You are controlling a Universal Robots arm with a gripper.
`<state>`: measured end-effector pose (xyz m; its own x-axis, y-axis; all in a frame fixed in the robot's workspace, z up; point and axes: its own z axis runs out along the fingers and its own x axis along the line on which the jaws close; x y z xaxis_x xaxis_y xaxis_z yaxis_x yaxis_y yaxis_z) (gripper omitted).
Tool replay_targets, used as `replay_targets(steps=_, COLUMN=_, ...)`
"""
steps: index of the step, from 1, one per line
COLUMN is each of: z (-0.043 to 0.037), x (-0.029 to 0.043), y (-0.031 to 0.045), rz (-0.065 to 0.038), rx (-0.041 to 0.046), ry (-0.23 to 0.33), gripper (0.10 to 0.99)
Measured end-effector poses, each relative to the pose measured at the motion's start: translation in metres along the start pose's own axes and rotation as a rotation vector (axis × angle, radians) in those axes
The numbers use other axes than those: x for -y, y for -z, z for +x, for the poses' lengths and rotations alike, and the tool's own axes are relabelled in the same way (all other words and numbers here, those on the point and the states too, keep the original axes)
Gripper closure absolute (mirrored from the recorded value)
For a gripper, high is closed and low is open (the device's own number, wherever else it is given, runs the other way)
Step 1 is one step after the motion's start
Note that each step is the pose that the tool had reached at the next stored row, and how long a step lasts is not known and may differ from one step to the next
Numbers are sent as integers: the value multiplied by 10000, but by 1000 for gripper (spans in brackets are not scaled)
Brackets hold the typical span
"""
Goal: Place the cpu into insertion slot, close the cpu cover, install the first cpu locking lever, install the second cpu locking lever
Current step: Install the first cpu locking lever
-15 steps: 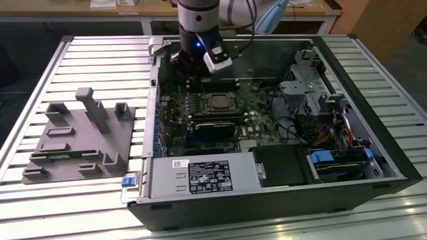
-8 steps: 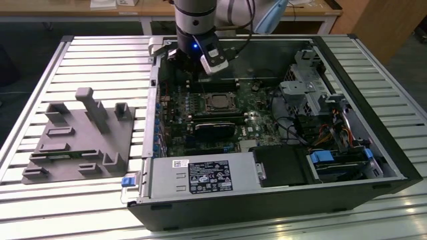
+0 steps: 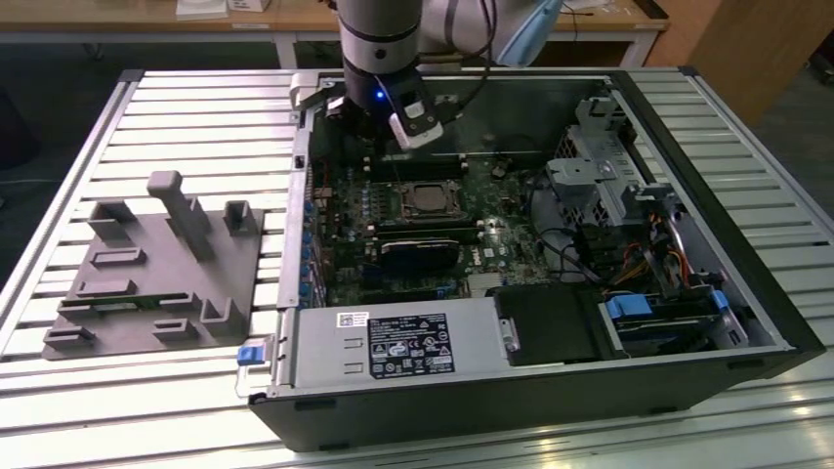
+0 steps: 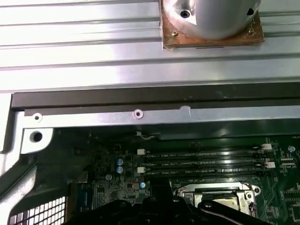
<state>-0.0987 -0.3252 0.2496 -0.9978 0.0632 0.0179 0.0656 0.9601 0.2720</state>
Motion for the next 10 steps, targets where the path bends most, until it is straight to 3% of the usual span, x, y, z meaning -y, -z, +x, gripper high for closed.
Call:
replay_targets(steps=5, z=-29, x=9, y=-40, rz=0, rx=0, ry=0, gripper=980)
replay_targets(steps=10, z=-144, x=6, y=-53, rz=-1, rx=0, ry=0, gripper=980)
